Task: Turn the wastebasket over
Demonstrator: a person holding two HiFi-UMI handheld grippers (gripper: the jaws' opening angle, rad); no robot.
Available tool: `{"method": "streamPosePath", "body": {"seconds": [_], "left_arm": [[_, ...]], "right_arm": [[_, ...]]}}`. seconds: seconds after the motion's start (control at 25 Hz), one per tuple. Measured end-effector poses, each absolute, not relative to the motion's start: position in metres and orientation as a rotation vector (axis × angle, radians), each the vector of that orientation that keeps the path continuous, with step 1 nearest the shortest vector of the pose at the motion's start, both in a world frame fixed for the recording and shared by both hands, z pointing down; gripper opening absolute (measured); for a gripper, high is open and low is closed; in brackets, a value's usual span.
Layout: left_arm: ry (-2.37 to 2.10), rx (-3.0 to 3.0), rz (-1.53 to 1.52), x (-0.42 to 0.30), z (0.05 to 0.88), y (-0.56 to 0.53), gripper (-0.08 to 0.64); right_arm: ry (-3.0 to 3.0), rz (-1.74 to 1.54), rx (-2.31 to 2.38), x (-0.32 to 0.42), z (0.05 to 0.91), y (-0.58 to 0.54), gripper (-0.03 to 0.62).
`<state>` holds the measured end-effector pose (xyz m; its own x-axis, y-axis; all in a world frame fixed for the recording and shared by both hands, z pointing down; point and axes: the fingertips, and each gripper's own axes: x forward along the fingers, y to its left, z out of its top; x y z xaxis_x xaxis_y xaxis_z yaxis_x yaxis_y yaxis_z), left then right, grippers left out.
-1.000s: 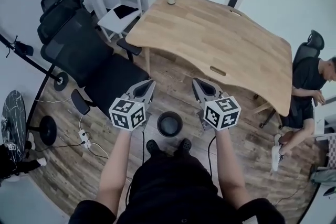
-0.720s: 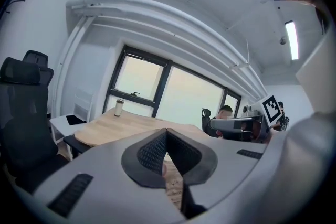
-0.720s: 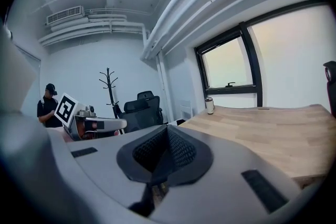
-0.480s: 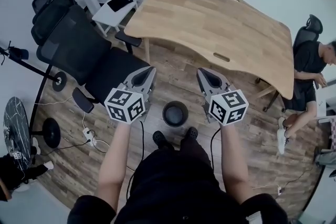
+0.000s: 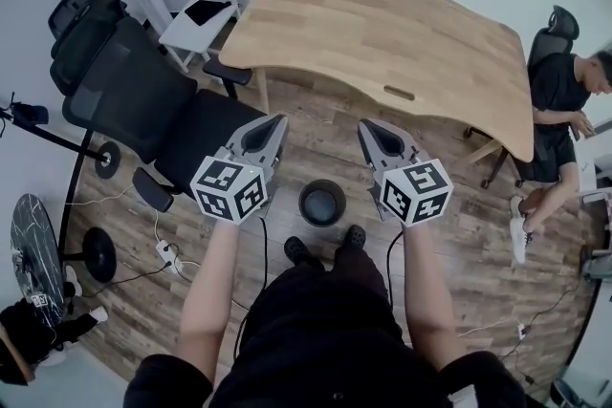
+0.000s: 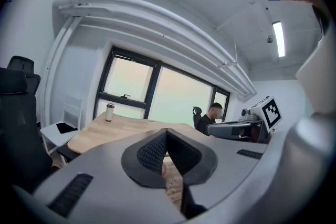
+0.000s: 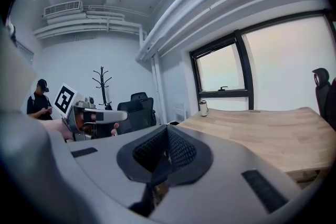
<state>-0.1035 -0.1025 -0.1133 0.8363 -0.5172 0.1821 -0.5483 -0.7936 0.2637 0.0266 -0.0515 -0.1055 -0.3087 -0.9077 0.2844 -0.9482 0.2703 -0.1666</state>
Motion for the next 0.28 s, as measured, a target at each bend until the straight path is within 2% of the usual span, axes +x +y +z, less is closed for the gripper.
{"method": "streamPosePath", "body": {"seconds": [0.28], "left_arm": [[-0.764,2.73,0.149,-0.087,-0.115,-0.098,0.015]], "right_arm": [[-2.368,0.467,1.79,0.037,-0.104,-0.043,0.032]]}}
